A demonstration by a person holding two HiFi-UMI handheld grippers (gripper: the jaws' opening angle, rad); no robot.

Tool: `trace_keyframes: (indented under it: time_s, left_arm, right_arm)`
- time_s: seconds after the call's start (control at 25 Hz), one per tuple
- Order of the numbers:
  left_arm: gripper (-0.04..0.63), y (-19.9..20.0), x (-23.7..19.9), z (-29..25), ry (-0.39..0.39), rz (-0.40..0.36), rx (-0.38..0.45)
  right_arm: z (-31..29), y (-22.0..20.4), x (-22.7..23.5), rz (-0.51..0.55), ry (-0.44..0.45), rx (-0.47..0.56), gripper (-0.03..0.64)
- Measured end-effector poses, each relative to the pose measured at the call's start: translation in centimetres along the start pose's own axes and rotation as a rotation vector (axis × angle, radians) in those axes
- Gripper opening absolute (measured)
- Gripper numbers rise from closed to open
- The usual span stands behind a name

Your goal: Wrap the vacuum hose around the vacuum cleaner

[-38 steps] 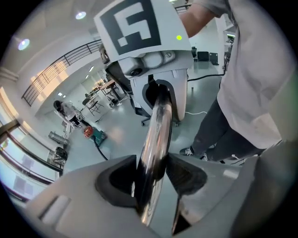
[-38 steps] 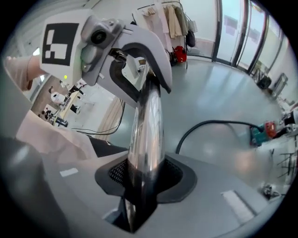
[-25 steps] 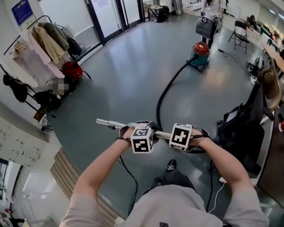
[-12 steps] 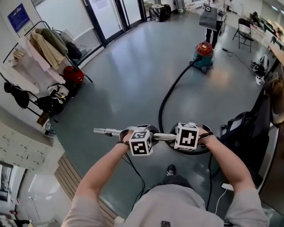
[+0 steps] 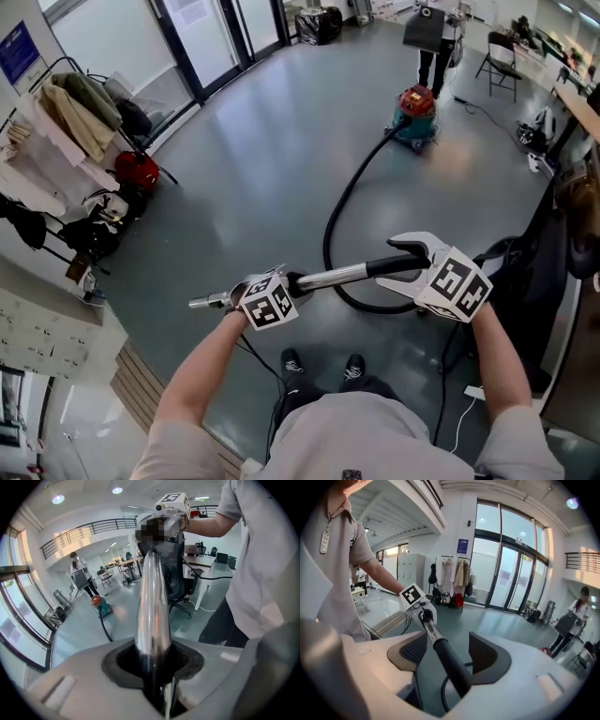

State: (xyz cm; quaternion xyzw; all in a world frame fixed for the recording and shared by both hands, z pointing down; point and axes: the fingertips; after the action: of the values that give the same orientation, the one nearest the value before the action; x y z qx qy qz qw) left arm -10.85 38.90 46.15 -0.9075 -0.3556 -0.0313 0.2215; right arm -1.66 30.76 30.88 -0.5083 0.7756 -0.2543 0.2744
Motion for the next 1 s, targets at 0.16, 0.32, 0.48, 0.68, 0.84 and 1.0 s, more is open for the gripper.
trace_keyframes:
  time_s: [0.16,0.32,0.48,0.68,0.84,1.0]
  left_arm:
    - [0.121,-1.6,-2.7,-0.8,-0.018,0.057,0.056]
    - [0.121,-3.8,-5.7,-1.2,-0.035,0.096,0.104]
    - [0.121,-5.9,-7.7,-0.9,-0.061,0.129,0.153]
    - [0.121,-7.0,-9.7,0.5,-0.059,0.111,0.233]
    - [0.121,-8.3,-9.6,1.0,-0.073,0.090,0.267]
    - [0.121,-9.4,-8.7,1.2,-0.133,0.121,0.295]
  right_arm:
    - [-1.0,0.6,-0.3,-0.112,-0.050,-0.001,0.295]
    - [-4.0,2.2,-0.8,-0.335,-0.077,0.048,0.276]
    - [-8.6,2.9,0.0,-0.684,-0.093,0.154,0.286]
    - [-12.4,6.3,3.7,-1.045,-0.094,0.437,0.345]
    - [-13.9,9.7,5.7,-1.127,-0.146,0.574,0.341]
    - [-14.9,10.0,6.5,-1.196,-0.257,0.612,0.252]
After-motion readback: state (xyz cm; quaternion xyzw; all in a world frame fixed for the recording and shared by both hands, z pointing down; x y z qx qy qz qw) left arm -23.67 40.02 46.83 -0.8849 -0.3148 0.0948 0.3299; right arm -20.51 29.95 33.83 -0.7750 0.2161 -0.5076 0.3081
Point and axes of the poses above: the fingertips, and each gripper's own axes: z backward along the fingers, x to its right, y out of its top, and after that the axes turned 13 degrees about -x, right-handed
